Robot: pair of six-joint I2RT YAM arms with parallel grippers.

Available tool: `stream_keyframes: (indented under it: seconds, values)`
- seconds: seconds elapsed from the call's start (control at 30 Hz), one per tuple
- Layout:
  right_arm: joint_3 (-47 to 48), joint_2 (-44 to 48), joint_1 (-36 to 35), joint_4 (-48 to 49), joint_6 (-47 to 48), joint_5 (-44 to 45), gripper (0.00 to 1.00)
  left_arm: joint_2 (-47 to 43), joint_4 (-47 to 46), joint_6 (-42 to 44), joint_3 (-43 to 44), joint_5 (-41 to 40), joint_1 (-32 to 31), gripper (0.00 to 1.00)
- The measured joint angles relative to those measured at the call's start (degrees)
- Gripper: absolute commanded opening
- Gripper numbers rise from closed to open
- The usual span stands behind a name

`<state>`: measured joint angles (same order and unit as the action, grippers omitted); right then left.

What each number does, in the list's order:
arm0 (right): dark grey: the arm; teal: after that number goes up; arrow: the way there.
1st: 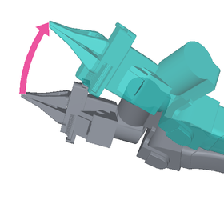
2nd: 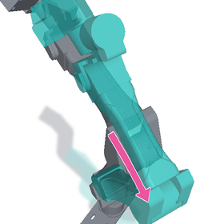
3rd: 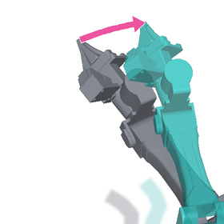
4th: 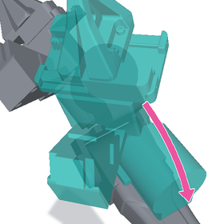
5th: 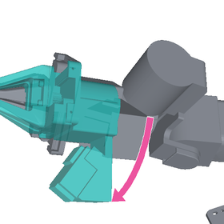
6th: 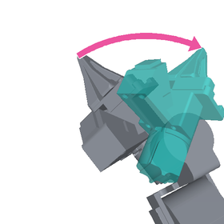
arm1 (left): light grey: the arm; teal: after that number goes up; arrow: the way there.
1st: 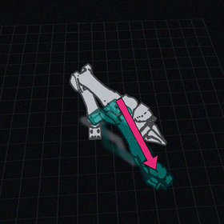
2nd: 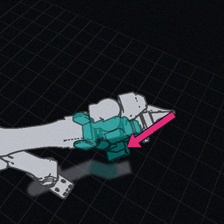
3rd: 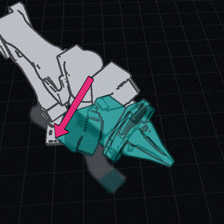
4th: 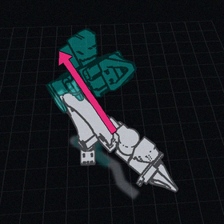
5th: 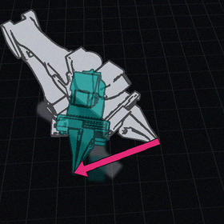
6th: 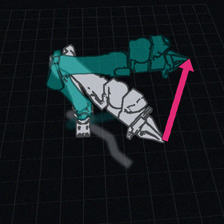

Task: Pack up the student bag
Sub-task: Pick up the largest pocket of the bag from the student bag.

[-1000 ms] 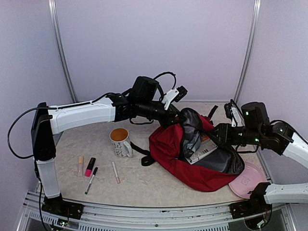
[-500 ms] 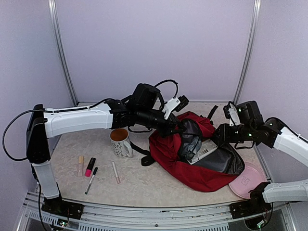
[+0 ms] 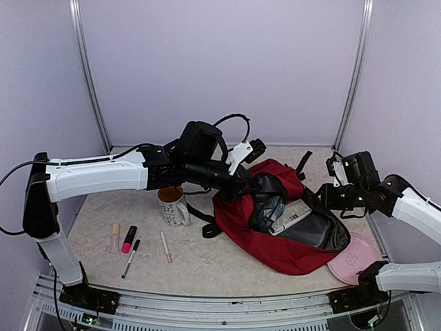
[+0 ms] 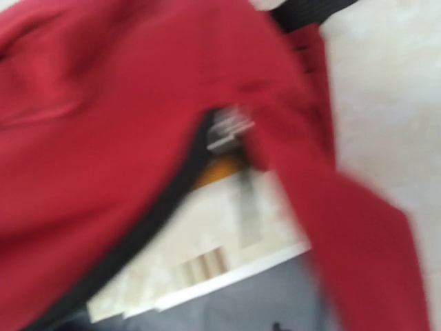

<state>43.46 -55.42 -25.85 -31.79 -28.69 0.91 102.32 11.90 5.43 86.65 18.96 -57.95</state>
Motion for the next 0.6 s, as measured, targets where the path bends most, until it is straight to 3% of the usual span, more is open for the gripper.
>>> stream_keyframes:
  seconds: [0.27,0.43,0.6]
  values:
    - [-0.13,-3.23,2.19,4.79,3.98,-4.35,0.21,-4.98,-0.39,0.04,-5.42,-2.10,-0.98,0.00]
    - [-0.35,-8.79,2.25,7.82,5.55,-9.57,0.20,-4.98,-0.33,0.09,-6.43,-2.95,-1.03,0.00]
    - [-0.39,-11.74,2.25,9.40,6.60,-9.27,0.19,-5.01,-0.28,0.22,-7.28,-3.39,-1.03,0.00]
